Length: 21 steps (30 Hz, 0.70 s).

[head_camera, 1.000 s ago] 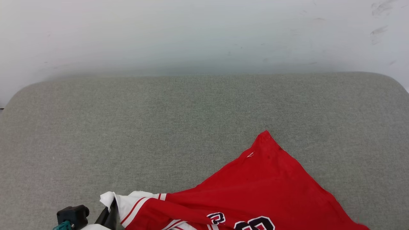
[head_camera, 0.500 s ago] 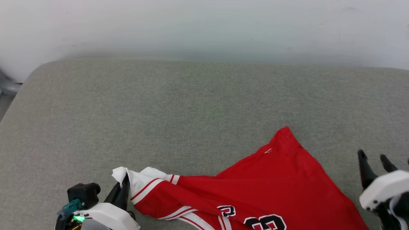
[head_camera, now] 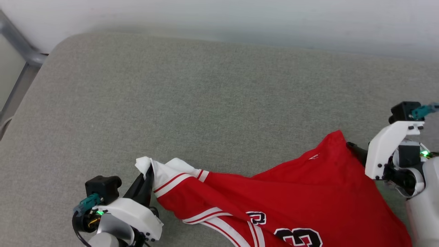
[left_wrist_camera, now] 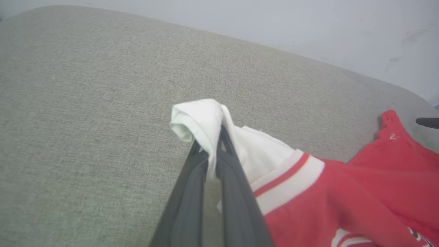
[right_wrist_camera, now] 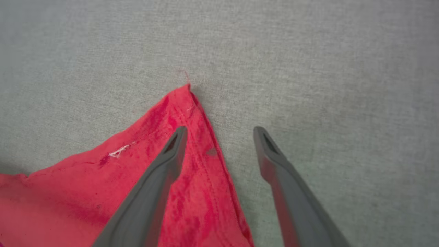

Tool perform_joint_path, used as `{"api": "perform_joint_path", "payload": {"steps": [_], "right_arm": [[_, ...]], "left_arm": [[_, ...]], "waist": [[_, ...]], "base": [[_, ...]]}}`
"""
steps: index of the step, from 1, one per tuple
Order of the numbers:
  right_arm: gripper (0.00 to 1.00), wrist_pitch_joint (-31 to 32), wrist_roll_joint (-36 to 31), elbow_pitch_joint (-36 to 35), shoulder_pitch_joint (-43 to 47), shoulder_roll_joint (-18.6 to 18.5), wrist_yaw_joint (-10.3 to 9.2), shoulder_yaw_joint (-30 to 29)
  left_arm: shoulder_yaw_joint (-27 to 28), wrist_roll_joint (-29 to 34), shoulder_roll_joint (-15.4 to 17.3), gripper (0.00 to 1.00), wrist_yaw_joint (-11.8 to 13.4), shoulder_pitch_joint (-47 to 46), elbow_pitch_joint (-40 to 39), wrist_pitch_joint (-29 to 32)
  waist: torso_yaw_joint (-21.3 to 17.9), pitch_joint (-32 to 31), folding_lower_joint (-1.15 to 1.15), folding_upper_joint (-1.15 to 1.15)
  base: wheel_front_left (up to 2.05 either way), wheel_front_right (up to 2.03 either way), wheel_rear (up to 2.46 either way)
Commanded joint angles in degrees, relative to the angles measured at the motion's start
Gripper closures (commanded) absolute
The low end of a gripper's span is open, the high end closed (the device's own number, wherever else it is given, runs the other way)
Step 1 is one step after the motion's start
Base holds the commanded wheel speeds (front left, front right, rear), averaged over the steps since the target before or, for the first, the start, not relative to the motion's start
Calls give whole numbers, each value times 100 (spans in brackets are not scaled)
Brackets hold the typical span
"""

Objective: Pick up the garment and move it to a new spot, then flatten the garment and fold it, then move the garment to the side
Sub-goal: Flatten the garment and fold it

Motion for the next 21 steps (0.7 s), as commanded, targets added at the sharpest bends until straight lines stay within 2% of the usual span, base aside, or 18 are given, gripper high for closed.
{"api": "perform_joint_path", "payload": {"steps": [1,7,12,13,14,15,21], "right_arm": [[0,175,84,86,-186,-77,-4,108],[0,739,318,455,-496,-238,-4,743],[0,1323,587,863,-340,-222,-3,1164],[46,1426,641,940,-302,-228,-3,1215],[87,1546,732,1021,-248,-213,-2,1245],[100,1650,802,1076,-222,-202,-2,1274],[100,1311,988,920,-532,-293,-4,1327]], "left_arm": [[-2,26,-30,100,-28,-125,18,-53],[-62,47,-118,100,-88,-289,87,-171],[-64,21,-158,100,-104,-352,182,-254],[-66,17,-166,100,-112,-356,202,-269],[-72,13,-171,100,-114,-359,225,-277],[-77,6,-178,100,-124,-365,246,-292],[-35,-41,-147,100,-98,-275,328,-354]], "waist": [[113,145,-1,0],[245,384,-1,0],[271,495,-1,0],[268,510,-1,0],[266,516,-1,0],[262,519,-1,0],[115,423,-1,0]], "base": [[0,0,0],[0,0,0],[0,0,0],[0,0,0],[0,0,0],[0,0,0],[0,0,0]]}}
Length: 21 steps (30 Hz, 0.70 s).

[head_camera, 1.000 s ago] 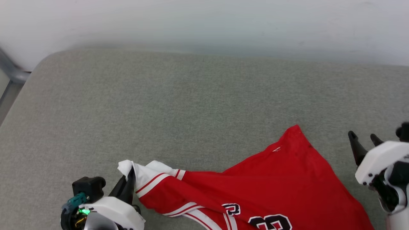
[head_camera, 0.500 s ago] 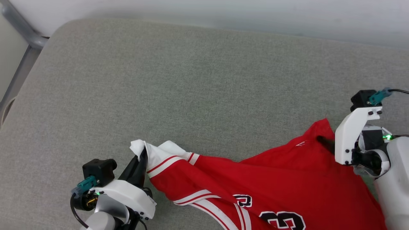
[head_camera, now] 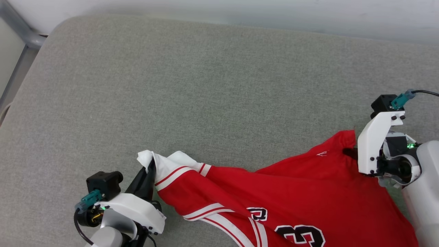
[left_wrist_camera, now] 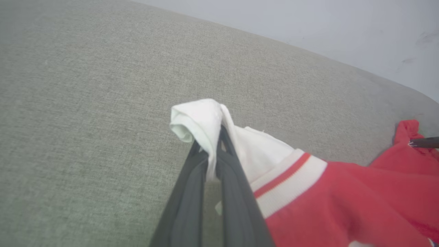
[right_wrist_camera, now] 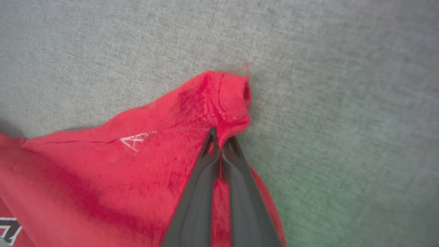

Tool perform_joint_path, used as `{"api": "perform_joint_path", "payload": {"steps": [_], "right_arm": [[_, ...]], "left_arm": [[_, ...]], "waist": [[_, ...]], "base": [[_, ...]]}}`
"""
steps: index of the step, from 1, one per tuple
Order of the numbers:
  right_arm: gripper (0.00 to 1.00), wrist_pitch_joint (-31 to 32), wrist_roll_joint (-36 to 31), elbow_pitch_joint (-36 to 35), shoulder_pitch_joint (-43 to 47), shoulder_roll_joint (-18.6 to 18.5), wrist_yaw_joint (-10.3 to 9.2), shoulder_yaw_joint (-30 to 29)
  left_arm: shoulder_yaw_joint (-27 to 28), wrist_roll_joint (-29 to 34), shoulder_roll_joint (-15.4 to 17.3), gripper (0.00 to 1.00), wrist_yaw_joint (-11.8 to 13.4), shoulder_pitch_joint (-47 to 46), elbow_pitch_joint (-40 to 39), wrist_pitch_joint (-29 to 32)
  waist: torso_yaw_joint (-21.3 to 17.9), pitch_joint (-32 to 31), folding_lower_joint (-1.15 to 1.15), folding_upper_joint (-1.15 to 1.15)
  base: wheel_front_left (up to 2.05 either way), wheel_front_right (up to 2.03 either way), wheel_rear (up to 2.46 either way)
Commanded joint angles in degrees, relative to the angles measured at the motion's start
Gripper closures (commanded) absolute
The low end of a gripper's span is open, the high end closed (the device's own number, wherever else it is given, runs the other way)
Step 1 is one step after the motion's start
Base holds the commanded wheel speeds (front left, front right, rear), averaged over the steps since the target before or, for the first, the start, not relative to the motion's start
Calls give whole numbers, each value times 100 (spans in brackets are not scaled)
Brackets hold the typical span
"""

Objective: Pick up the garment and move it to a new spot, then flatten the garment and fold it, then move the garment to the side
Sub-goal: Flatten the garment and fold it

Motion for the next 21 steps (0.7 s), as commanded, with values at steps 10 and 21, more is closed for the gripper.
{"api": "perform_joint_path", "payload": {"steps": [10,21], "right_arm": [[100,-905,102,-46,-536,-45,-5,-8],[100,-1687,-165,190,-1635,162,-4,-293]], "left_arm": [[233,118,484,100,-25,-699,-76,121],[359,164,551,100,-237,-2903,754,481]], "waist": [[-462,-470,0,0],[-905,-565,0,0]], "base": [[0,0,0],[0,0,0]]}}
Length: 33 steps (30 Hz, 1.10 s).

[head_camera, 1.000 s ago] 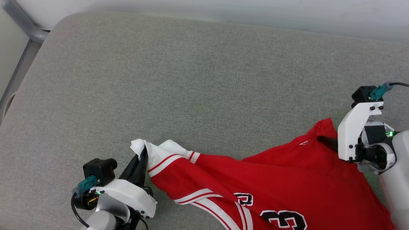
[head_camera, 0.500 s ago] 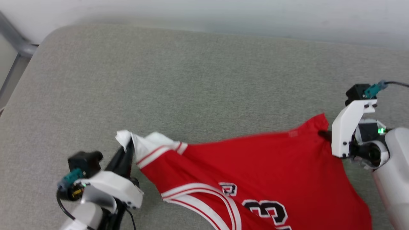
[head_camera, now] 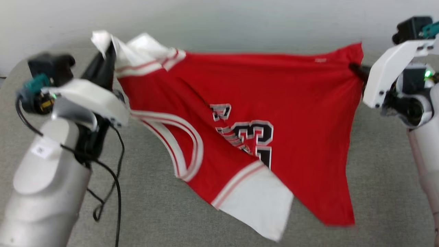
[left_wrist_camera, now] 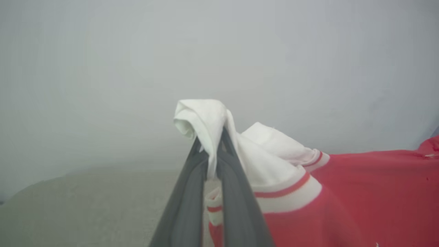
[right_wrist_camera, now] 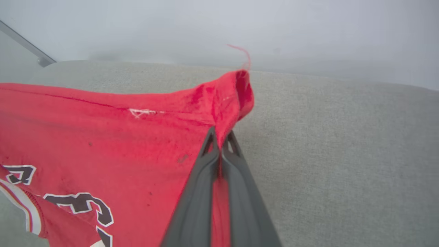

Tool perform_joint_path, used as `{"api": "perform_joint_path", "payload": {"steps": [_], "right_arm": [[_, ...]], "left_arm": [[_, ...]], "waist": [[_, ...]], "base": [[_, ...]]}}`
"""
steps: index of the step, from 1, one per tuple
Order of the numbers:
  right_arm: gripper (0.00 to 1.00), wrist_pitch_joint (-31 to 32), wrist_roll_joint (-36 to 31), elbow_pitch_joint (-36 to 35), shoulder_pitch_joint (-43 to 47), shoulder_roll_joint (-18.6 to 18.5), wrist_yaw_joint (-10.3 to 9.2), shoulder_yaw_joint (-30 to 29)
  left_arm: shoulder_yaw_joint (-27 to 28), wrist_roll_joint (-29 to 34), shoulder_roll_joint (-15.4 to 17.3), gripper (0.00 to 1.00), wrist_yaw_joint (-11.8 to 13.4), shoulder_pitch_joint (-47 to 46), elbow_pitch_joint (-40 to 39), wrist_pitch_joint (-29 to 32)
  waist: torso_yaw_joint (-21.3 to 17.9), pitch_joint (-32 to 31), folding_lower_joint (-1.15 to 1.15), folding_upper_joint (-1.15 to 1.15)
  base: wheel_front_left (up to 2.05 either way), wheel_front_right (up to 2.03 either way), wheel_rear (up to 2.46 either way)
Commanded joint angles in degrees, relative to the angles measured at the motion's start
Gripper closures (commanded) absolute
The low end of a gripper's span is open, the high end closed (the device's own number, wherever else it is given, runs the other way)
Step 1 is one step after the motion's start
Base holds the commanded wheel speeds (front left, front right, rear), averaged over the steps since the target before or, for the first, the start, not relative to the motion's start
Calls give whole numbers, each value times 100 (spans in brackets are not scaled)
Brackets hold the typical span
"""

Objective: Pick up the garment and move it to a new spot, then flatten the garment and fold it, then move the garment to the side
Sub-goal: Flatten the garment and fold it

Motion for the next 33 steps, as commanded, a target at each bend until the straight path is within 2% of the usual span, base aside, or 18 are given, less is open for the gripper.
{"api": "perform_joint_path", "payload": {"steps": [1,10,18,27,33], "right_arm": [[100,-168,-87,64,-323,5,-7,-83],[100,-925,-407,457,-1494,73,-8,-282],[100,-1519,-729,803,-2585,94,-8,-261],[100,-1791,-987,1010,-3615,114,-10,-317],[100,-1933,-1024,1121,-4076,167,-9,-293]], "left_arm": [[22,52,21,100,-64,-489,228,-27],[-108,390,-212,100,-213,-2444,1701,-360],[-185,649,-147,100,-293,-3824,2719,-600],[-271,925,134,100,-383,-5170,3117,-667],[-383,1013,150,100,-464,-5722,3266,-694]], "waist": [[-97,42,0,0],[-242,230,0,0],[-343,534,0,0],[-436,1315,0,0],[-443,1913,0,0]], "base": [[0,0,0],[0,0,0],[0,0,0],[0,0,0],[0,0,0]]}}
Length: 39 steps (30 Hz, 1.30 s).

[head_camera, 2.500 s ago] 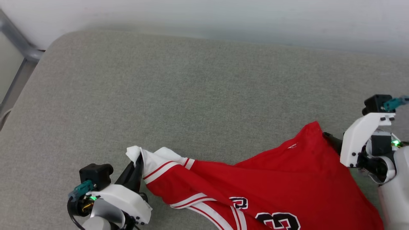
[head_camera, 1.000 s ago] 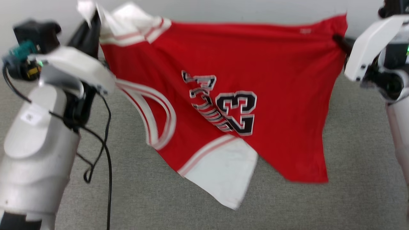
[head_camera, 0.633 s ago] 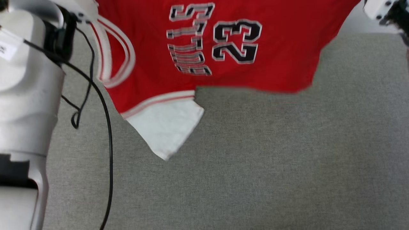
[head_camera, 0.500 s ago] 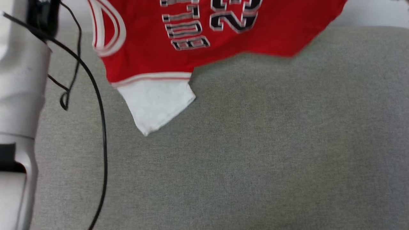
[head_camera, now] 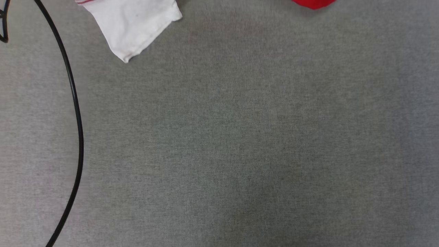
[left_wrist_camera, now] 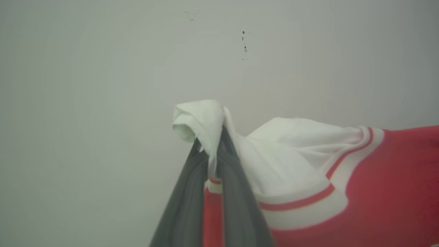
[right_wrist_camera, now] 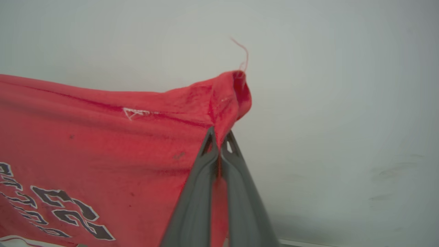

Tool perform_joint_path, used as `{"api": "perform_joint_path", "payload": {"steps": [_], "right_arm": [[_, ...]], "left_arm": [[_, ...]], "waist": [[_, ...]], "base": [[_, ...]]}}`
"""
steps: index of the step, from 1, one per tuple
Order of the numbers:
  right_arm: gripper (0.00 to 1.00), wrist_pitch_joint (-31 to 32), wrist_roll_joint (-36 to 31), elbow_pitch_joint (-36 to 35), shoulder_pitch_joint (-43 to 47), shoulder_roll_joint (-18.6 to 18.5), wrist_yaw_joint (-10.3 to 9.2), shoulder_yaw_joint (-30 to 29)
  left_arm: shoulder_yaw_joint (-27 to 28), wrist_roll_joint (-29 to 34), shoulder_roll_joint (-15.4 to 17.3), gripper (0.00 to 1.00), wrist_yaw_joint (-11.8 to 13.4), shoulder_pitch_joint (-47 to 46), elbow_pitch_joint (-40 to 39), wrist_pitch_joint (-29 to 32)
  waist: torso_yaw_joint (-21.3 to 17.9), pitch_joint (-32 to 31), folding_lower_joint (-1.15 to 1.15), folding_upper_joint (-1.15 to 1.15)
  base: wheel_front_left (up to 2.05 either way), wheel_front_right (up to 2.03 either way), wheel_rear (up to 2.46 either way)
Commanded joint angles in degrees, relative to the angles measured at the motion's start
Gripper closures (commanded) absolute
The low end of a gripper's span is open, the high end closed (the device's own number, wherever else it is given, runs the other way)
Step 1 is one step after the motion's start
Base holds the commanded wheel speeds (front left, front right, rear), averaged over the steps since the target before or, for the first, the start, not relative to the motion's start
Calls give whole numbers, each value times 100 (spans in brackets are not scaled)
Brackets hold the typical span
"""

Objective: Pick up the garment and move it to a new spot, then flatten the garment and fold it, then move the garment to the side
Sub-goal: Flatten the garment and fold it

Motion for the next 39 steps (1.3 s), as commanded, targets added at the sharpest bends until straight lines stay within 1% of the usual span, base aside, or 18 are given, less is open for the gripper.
{"api": "perform_joint_path", "payload": {"steps": [1,6,12,15,18,21,23,26,29,33,36,39], "right_arm": [[100,-57,-37,49,-83,-7,-10,7],[100,-121,58,128,-196,63,-10,158],[100,-96,249,87,27,6,-10,540],[100,-80,402,-52,331,-72,-10,837],[100,-123,427,-281,725,-265,-9,1308],[100,-260,660,-427,1286,-377,-9,1637],[100,-402,843,-523,1729,-450,-9,1782],[100,-605,1120,-677,2524,-599,-9,1941],[100,-779,1373,-857,3178,-729,-9,1968],[100,-927,1615,-1019,4097,-852,-10,1923],[100,-999,1752,-1169,4700,-904,-10,1821],[100,-1053,1805,-1306,5330,-960,-11,1672]], "left_arm": [[-21,-9,13,100,-19,-49,71,-31],[39,-153,-6,100,-98,-130,247,-72],[72,-424,-90,100,-212,201,513,-44],[32,-555,-145,100,-268,522,605,-52],[-120,-597,-131,100,-288,926,685,23],[-182,-773,-104,100,-302,1468,666,-48],[-271,-950,-190,100,-308,1952,503,-69],[-389,-1257,-216,100,-310,2739,239,-108],[-400,-1494,-136,100,-306,3464,-95,-164],[-359,-1640,-67,100,-306,4523,-490,-208],[-254,-1758,3,100,-238,5277,-808,-224],[-178,-1836,73,100,-90,6005,-1162,-231]], "waist": [[-17,337,-1,0],[-39,664,-1,0],[6,874,-1,0],[52,919,-1,0],[97,991,-1,0],[119,812,-1,0],[152,682,-1,0],[219,476,-1,0],[248,211,-1,0],[268,-219,-1,0],[283,-569,-1,0],[309,-936,-1,0]], "base": [[0,0,0],[0,0,0],[0,0,0],[0,0,0],[0,0,0],[0,0,0],[0,0,0],[0,0,0],[0,0,0],[0,0,0],[0,0,0],[0,0,0]]}}
